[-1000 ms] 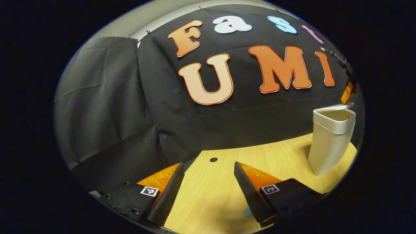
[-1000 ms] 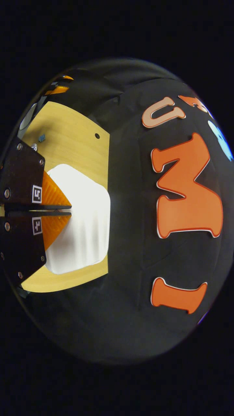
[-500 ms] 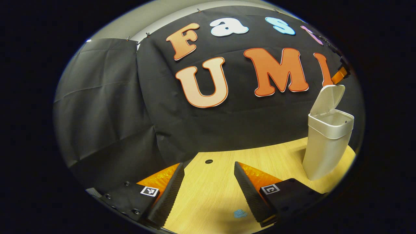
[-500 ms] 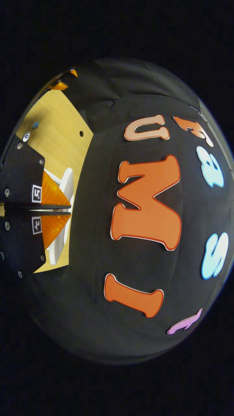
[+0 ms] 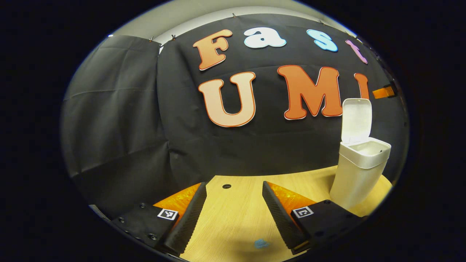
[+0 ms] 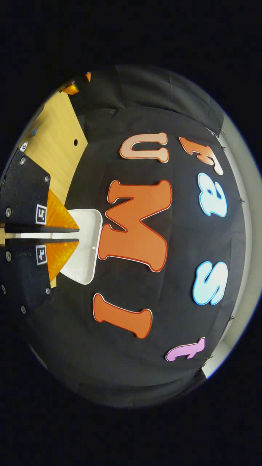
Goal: Press the lid of the desktop garbage bin to open it, pick up the crumpled paper on the desktop and throw it into the bin, then pick up the pop can on the desktop and drop it into the bin, and finally close the garbage bin lid.
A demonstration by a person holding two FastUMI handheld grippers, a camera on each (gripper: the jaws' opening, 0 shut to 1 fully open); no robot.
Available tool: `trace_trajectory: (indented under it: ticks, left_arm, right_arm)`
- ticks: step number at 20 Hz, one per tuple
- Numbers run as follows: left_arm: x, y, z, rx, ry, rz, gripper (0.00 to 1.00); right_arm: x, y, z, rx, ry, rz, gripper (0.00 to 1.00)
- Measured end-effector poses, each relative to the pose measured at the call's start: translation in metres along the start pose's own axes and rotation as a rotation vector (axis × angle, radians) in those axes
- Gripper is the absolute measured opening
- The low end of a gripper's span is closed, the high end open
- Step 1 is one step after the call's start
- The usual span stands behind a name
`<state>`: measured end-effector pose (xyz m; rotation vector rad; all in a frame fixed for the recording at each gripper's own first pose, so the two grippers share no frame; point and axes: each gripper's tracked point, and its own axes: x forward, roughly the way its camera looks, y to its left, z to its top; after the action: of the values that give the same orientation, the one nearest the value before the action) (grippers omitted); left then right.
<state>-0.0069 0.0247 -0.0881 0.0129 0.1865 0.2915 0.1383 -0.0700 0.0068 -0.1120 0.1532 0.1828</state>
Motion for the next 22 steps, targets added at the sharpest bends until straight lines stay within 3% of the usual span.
trace_trajectory:
  ticks: [3,6,7,8,9,10,14,22]
  left_arm:
    - [0.007,-0.002,0.004,0.006,-0.013,-0.073,0.98]
    - [0.017,0.001,0.007,0.012,-0.018,-0.139,0.98]
    - [0.020,0.002,0.006,0.011,-0.016,-0.156,0.98]
    - [0.023,0.003,0.006,0.007,-0.013,-0.175,0.98]
    - [0.025,0.003,0.005,0.004,-0.012,-0.195,0.98]
    - [0.027,0.003,0.007,0.004,-0.013,-0.211,0.98]
    - [0.034,0.004,-0.002,0.012,0.009,-0.266,0.98]
    - [0.035,0.002,-0.012,0.020,0.042,-0.325,0.98]
  right_arm:
    - [-0.017,0.023,-0.003,-0.024,-0.023,0.006,0.21]
    - [-0.033,0.058,-0.008,-0.005,-0.051,0.043,0.54]
    - [-0.038,0.075,-0.011,0.015,-0.061,0.070,0.59]
    - [-0.042,0.089,-0.015,0.031,-0.063,0.093,0.70]
    - [-0.046,0.101,-0.020,0.042,-0.067,0.108,0.70]
    - [-0.050,0.111,-0.023,0.047,-0.068,0.117,0.81]
    - [-0.062,0.153,-0.051,0.042,-0.032,0.156,0.92]
    - [-0.085,0.213,-0.141,0.016,0.123,0.227,0.96]
